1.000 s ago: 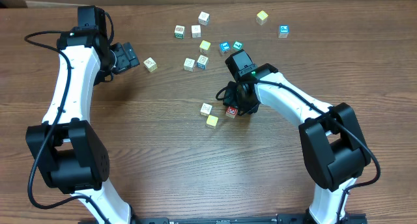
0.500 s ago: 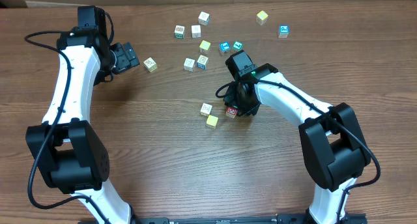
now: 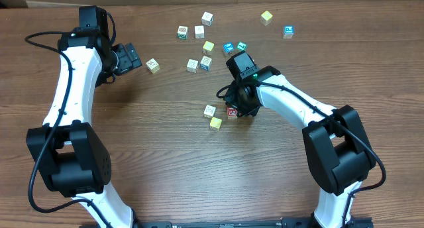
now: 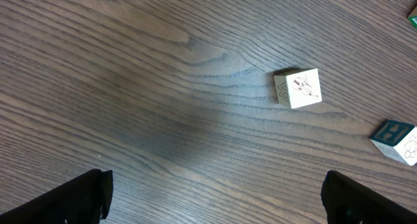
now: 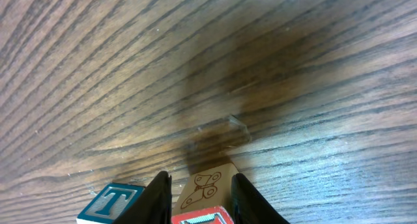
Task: Form a circle
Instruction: 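Lower the red block onto the table beside the T block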
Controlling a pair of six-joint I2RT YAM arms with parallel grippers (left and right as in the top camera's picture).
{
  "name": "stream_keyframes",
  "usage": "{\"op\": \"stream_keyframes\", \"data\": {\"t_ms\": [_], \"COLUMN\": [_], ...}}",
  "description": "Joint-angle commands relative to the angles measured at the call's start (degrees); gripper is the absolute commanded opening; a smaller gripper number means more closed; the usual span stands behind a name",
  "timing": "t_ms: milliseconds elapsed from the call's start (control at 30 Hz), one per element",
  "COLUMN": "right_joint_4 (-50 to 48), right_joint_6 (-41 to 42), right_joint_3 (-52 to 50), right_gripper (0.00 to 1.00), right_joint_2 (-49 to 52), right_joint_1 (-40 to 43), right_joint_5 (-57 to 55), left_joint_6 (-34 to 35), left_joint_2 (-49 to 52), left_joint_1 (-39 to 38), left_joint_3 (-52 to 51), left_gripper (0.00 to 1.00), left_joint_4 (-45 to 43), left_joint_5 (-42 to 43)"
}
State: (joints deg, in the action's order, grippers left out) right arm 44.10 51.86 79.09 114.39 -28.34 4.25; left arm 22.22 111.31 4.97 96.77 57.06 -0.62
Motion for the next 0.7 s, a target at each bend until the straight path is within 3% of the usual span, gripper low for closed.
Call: {"op": "stream_keyframes", "data": {"t_ms": [0,233,467,667], "right_joint_4": [0.48,2.32,4.04,4.20], "right_joint_6": [1.03,-3.85,-6.12,-5.73], "right_joint_3": [-0.39,-0.39,-0.39,-0.39], "right_gripper": [0.58,0.62,0.39,0.39], "right_joint_2": [0.50,0.50,0.50,0.50], "right_joint_1": [-0.61,-0.66,-0.70,-0.70], "right_joint_5": [-0.13,-0.07,-0.55,-0.52], "left_joint_6": [0.52,0.52,0.52,0.52], "left_joint_2": [0.44,0.44,0.44,0.44], "left_joint_1": [-0.11,-0.11,-0.11,-0.11], "left_joint_3": [0.90,0.90,0.90,0.90], "left_gripper": [1.00,1.00,1.00,1.00], "left_joint_4": [-0.09,-0.09,-0.09,-0.09], "left_joint_5": [0.39,0.39,0.39,0.39]}}
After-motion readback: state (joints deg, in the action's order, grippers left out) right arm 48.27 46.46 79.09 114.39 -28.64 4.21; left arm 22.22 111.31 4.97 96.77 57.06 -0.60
